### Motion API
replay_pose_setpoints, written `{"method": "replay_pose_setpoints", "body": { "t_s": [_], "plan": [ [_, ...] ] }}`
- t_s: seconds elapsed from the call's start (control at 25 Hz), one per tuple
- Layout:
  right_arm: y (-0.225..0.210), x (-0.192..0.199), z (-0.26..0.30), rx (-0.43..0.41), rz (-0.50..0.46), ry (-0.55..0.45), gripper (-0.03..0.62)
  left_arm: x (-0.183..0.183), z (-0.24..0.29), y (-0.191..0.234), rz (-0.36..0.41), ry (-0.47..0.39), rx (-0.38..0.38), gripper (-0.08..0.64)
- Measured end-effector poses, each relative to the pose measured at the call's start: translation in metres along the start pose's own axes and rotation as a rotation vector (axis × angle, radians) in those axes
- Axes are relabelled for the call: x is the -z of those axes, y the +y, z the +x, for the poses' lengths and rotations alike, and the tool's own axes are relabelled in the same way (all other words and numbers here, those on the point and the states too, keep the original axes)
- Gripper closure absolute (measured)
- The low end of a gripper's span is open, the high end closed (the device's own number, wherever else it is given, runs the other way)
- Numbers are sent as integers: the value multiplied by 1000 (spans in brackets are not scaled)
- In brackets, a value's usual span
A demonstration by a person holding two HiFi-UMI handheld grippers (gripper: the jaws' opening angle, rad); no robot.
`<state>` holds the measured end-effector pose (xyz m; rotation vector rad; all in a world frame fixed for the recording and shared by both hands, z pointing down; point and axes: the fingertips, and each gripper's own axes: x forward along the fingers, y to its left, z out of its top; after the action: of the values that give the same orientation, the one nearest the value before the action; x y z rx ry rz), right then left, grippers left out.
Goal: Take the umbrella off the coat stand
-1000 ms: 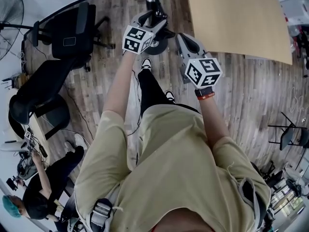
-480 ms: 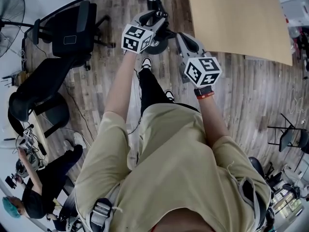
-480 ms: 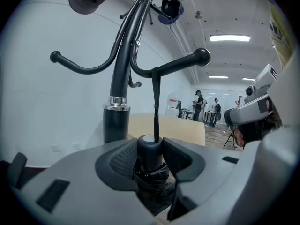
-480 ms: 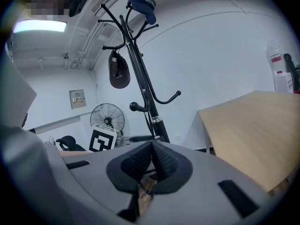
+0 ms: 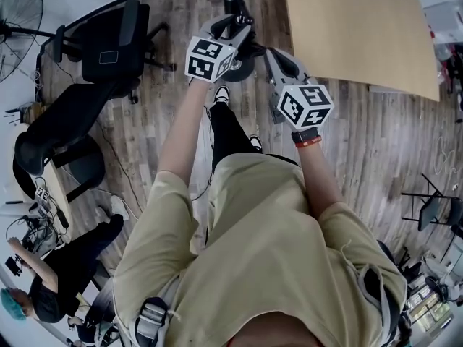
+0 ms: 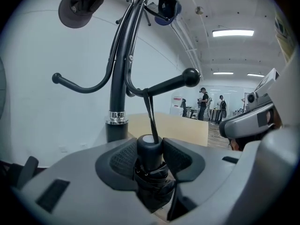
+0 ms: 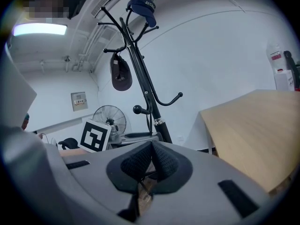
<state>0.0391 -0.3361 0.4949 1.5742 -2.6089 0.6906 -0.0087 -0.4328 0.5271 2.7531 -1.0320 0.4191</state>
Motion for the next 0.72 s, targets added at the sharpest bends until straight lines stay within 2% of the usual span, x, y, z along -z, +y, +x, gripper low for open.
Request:
{"method": "replay_pose_setpoints", "body": {
  "t_s": [0.28, 0.48, 0.72],
  "plan": [
    [7, -4, -1, -20, 8, -10, 577, -12, -19, -10, -18, -12, -27, 374],
    [14, -8, -4, -22, 24, -23, 577, -24, -35, -22, 10, -9, -34, 374],
    [19, -16, -7, -32, 37, -48, 577, -42, -51, -37, 6, -49, -17, 374]
  ]
}}
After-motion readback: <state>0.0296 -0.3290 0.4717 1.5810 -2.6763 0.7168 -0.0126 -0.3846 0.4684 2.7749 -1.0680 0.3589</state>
